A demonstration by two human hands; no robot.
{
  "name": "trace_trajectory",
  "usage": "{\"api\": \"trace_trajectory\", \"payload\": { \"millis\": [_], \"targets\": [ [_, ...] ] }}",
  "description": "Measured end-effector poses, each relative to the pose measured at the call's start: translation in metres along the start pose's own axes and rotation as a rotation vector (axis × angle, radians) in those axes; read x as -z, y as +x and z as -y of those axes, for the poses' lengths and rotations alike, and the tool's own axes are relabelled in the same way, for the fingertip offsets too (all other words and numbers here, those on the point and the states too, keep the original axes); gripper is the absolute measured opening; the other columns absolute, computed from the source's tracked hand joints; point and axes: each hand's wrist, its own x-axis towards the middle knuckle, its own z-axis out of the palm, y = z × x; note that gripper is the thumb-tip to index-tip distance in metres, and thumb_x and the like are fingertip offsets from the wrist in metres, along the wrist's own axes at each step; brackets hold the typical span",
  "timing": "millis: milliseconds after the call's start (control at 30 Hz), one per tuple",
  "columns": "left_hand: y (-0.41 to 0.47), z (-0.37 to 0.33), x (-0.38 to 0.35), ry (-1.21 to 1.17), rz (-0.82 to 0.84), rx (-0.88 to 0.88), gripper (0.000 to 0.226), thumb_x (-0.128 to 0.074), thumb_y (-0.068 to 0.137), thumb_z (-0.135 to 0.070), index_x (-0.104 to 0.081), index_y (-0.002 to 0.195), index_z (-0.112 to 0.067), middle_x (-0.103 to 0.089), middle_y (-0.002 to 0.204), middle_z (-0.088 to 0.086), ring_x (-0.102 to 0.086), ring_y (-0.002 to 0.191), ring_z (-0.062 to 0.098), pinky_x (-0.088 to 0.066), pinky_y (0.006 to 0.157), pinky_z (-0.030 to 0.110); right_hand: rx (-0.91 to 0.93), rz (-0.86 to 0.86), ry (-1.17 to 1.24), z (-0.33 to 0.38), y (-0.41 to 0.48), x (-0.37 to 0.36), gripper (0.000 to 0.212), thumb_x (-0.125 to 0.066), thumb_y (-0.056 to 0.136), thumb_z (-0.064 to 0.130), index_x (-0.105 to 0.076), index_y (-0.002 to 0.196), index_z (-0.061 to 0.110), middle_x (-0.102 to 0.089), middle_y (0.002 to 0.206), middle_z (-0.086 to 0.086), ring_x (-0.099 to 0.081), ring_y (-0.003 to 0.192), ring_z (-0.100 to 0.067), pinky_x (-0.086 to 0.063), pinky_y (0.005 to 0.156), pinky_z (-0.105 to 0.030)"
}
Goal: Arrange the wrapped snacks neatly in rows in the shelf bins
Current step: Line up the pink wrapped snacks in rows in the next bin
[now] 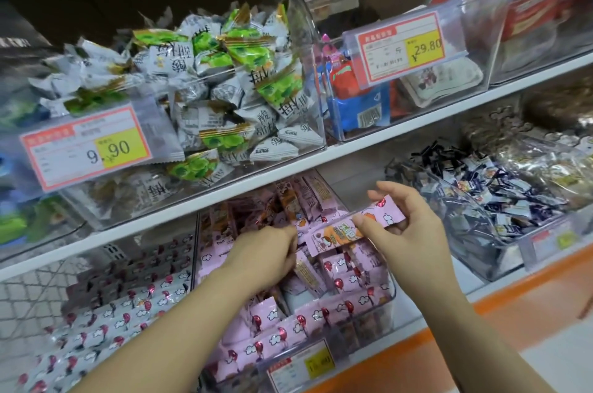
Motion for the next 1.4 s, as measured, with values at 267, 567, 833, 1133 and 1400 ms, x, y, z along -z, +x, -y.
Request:
{"api": "trace_trajectory", "payload": {
  "millis": [267, 567, 833, 1133, 1400],
  "targets": [
    [0.001, -0.008, -0.006, -0.163, 0.063, -0.023, 0.024, -0.057, 0.092, -0.040, -0.050, 0.094, -0.017, -0.063, 0.098, 0.006, -0.058, 0.086, 0.024, -0.042, 0.067, 0.030, -0.004, -0.031, 0.029, 0.000, -0.003, -0.003, 0.043, -0.076, 0.076, 0.020, -0.053, 0.105, 0.042, -0.067, 0.101, 0.019, -0.060, 0.072, -0.012, -0.056, 0.073, -0.037],
    [-0.002, -0.008, 0.001, -0.479, 0.165, 0.025, 0.025, -0.056, 0.094, -0.018, -0.045, 0.072, -0.024, -0.065, 0.076, -0.007, -0.061, 0.063, 0.001, -0.037, 0.054, 0.019, -0.009, -0.024, 0.038, 0.003, -0.005, -0.002, 0.037, -0.074, 0.079, 0.016, -0.056, 0.103, 0.037, -0.065, 0.087, 0.021, -0.052, 0.056, -0.026, -0.051, 0.057, -0.027],
    [-0.054, 0.008, 0.022, -0.844, -0.126, -0.010, 0.023, -0.061, 0.089, -0.016, -0.060, 0.107, -0.031, -0.051, 0.110, -0.009, -0.068, 0.079, 0.000, -0.051, 0.086, 0.022, -0.033, -0.014, 0.218, 0.009, -0.004, -0.002, 0.033, -0.074, 0.077, 0.013, -0.060, 0.102, 0.029, -0.069, 0.088, 0.012, -0.064, 0.080, 0.003, -0.050, 0.070, -0.010],
    [-0.089, 0.003, 0.015, -1.435, -0.097, 0.089, 0.032, -0.057, 0.083, 0.015, -0.066, 0.090, -0.015, -0.051, 0.131, -0.014, -0.065, 0.099, 0.005, -0.054, 0.081, 0.021, -0.019, 0.250, 0.200, 0.013, -0.016, -0.013, 0.025, -0.073, 0.077, 0.008, -0.065, 0.092, 0.026, -0.073, 0.086, 0.010, -0.068, 0.084, -0.005, -0.052, 0.074, -0.017],
    [-0.093, -0.004, 0.013, -1.410, -0.111, 0.106, 0.010, -0.073, 0.073, -0.027, -0.065, 0.078, -0.027, -0.063, 0.116, -0.010, -0.055, 0.110, -0.001, -0.046, 0.082, 0.012, -0.029, 0.311, 0.194, 0.016, -0.018, -0.014, 0.029, -0.074, 0.075, 0.008, -0.066, 0.100, 0.021, -0.074, 0.091, 0.006, -0.069, 0.089, -0.009, -0.053, 0.077, -0.018]
  ]
}}
